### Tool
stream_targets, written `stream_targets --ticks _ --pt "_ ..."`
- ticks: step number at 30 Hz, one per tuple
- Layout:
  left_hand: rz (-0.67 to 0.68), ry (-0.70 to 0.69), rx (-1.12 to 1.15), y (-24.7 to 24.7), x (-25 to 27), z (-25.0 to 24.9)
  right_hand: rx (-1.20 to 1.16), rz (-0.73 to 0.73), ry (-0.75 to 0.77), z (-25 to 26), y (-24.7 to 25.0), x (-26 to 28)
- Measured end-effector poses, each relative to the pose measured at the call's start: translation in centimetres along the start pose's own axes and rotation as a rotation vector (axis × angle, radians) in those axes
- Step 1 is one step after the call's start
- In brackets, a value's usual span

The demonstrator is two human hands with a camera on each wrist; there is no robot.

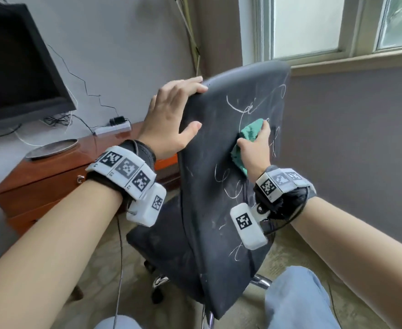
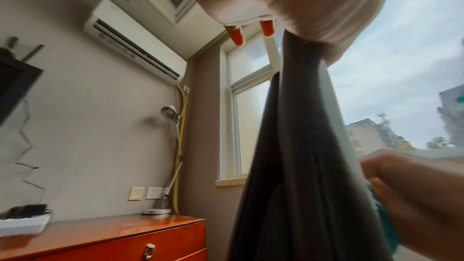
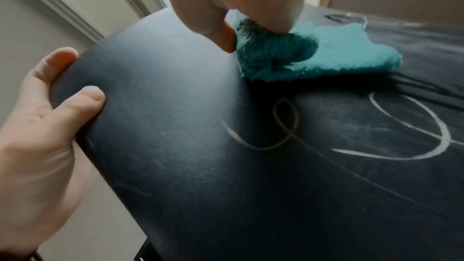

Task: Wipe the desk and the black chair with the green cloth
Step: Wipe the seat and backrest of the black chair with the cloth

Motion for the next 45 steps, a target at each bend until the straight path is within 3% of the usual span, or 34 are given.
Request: stream_targets --ticks 4,9,14,17,20,22,24,26,28,30,33,35,41,45 --pt "-0.014 0.044 -0.072 2.3 2.8 2.5 0.102 0.029 0.166 -0.3 -1.8 2.0" --pt "-0.018 0.237 -0.115 5.7 6.3 5.5 0.212 0.263 0.265 -1.8 -4.7 6.4" --pt "-0.052 0.329 -0.289 8.3 8.8 5.6 0.254 0.352 0.398 -2.5 -6.4 10.0" --pt "-0.094 0.224 -0.451 7.8 8.7 4.4 0.254 0.286 0.436 -1.4 -5.9 10.6" --pt "-0.082 -0.063 -0.508 5.8 7.2 1.0 0.278 0.148 0.575 1.2 -4.3 9.5" --pt "0.0 -0.198 -0.448 3.8 6.5 -1.5 0.252 0.144 0.612 2.8 -3.3 8.5" --pt "0.087 -0.108 -0.287 1.9 6.0 -2.7 0.206 0.258 0.617 4.0 -2.7 8.3" --pt "0.11 0.155 -0.053 0.9 5.6 -1.9 0.166 0.401 0.564 4.5 -2.2 8.6" --pt "0.088 0.289 0.042 0.5 5.5 -0.9 0.171 0.449 0.535 4.4 -1.5 8.5" --pt "0.123 0.291 -0.057 0.4 5.5 -0.4 0.258 0.384 0.585 4.4 -0.8 7.8" --pt "0.207 0.112 -0.326 0.2 5.7 -0.9 0.462 0.324 0.719 4.1 -0.7 6.9" --pt "0.186 0.042 -0.404 0.4 6.0 -0.9 0.536 0.349 0.792 3.9 -0.9 6.8" --pt "0.193 0.082 -0.425 -0.3 6.4 -0.6 0.429 0.286 0.752 3.5 -1.3 6.5" --pt "0.382 0.131 -0.551 -2.0 6.5 -0.4 0.467 0.295 0.755 3.5 -0.3 5.8"
Point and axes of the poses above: each hand's wrist, its own x-axis away from the middle knuckle, its own y-axis out of the back of the hand, z = x × y, the point moved 5 cm from there along -x, towards the middle knuckle, and after that the axes turned 3 degrees about x, right-handed, at the moved point
